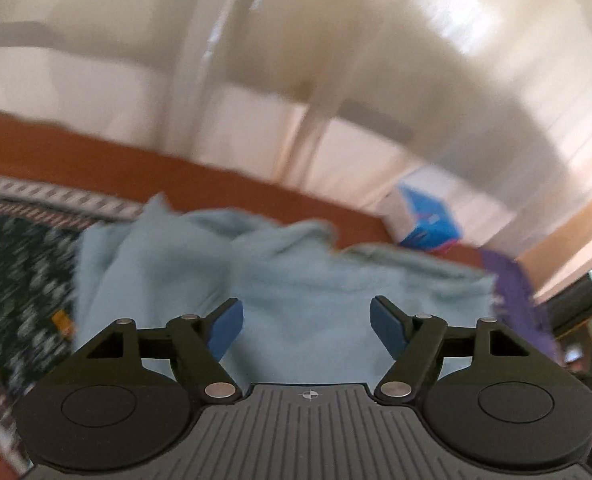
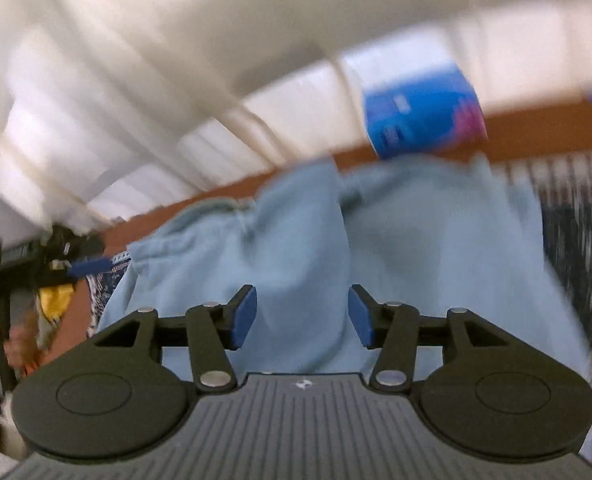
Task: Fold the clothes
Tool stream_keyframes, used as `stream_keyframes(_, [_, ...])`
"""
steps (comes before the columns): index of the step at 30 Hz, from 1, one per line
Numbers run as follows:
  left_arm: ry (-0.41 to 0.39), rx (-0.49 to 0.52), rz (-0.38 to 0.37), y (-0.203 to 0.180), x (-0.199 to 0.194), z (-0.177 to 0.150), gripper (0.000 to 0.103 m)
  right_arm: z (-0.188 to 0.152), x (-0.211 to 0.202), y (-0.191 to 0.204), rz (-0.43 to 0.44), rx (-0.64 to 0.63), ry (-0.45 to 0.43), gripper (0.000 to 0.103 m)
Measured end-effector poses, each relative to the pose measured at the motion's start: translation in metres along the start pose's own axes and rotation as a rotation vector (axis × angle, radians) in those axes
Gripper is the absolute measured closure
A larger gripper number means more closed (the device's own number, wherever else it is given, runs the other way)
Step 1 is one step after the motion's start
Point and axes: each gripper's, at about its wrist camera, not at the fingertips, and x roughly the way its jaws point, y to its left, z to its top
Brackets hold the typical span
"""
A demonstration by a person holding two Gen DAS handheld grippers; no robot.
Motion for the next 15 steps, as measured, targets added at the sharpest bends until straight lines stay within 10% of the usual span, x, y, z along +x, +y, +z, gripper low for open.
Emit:
stream_keyframes(7, [0.047, -0.102, -0.011, 0.002, 0.026, -0.021, 0.025, -0.012, 0.027, -0.007, 0.079, 0.172, 0.02, 0.042])
stream_keyframes(8, [0.047, -0.091, -0.008, -0.001, 0.029, -0.021, 0.043, -0.012, 0.03, -0.006, 0.087, 0.179, 0.021, 0.052])
stream_keyframes(9, [0.045, -0.058, 0.012, -0.005, 0.031, -0.02, 0.063, -0.011, 0.031, -0.006, 0.103, 0.191, 0.021, 0.092])
stream_keyframes(11, [0.058, 0.009, 0.068, -0.01, 0.034, -0.02, 0.08, -0.006, 0.018, -0.004, 0.145, 0.212, -0.001, 0.095])
stream_keyframes(15, [0.077, 0.004, 0.089, 0.002, 0.036, -0.026, 0.082, -0.003, -0.015, -0.005, 0.124, 0.157, -0.028, 0.096])
